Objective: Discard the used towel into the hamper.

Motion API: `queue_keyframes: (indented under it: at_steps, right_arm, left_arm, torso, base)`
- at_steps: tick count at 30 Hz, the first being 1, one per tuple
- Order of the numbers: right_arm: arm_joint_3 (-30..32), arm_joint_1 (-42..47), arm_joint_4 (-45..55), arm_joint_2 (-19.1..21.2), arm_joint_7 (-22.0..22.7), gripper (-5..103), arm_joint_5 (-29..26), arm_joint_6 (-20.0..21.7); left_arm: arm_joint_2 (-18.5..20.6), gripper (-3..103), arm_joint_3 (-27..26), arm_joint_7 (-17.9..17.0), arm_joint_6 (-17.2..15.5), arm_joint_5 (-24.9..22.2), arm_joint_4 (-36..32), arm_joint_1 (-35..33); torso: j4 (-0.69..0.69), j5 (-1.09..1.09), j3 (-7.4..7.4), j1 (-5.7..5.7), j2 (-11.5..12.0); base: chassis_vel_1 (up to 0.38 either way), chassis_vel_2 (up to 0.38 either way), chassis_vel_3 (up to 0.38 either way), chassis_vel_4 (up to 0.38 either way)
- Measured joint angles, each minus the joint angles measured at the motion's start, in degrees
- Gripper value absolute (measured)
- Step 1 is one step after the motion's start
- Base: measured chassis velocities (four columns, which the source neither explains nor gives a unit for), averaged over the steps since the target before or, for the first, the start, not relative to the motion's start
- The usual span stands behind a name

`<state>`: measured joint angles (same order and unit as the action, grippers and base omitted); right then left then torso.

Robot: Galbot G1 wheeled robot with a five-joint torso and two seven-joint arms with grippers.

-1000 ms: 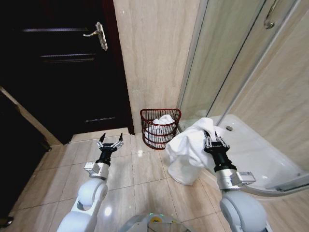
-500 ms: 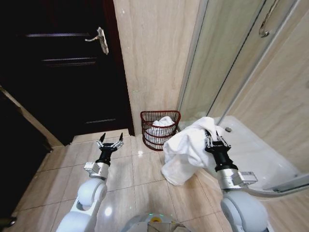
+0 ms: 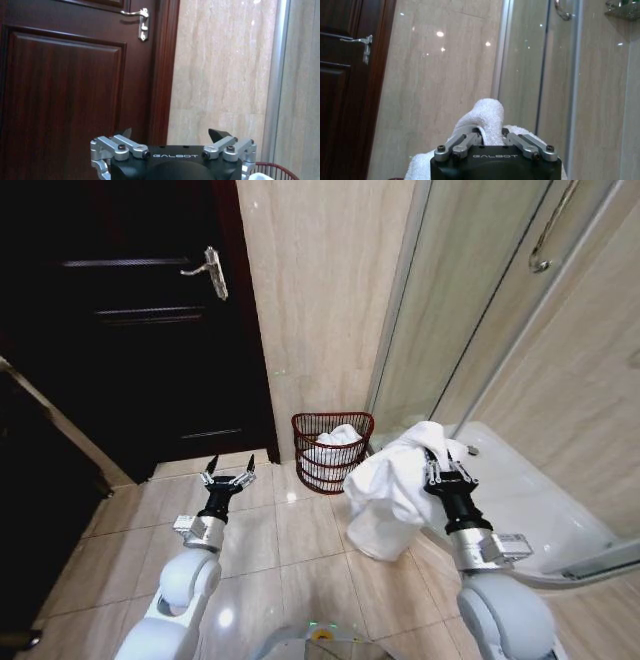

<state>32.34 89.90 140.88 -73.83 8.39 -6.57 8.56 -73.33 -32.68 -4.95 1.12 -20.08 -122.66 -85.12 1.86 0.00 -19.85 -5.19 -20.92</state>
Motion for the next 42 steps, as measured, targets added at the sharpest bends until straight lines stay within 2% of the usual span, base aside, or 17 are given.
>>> queue_keyframes:
  at_steps: [24,42]
  right_arm:
    - [-0.2,-1.0,-1.4,0.1,-0.4,16,0.1,-0.2]
    - [-0.8,-2.2,-2.4,0.3,-0.7,16,0.0,-0.3]
  left_arm:
    - [0.1,100,0.3,0.1,-0.5,0.1,0.5,0.7]
    - [0.1,100,1.1,0.0,-1.1,0.3,0.8,1.4]
  torso:
    - [0.00,0.00,-3.13,-1.74,-4.9]
    - [0.00,0.00,-5.89,-3.52,-9.4]
  base:
    - [0.025,0.021,-0.022,-0.020]
    - [0.007,0.005,-0.004,-0.003]
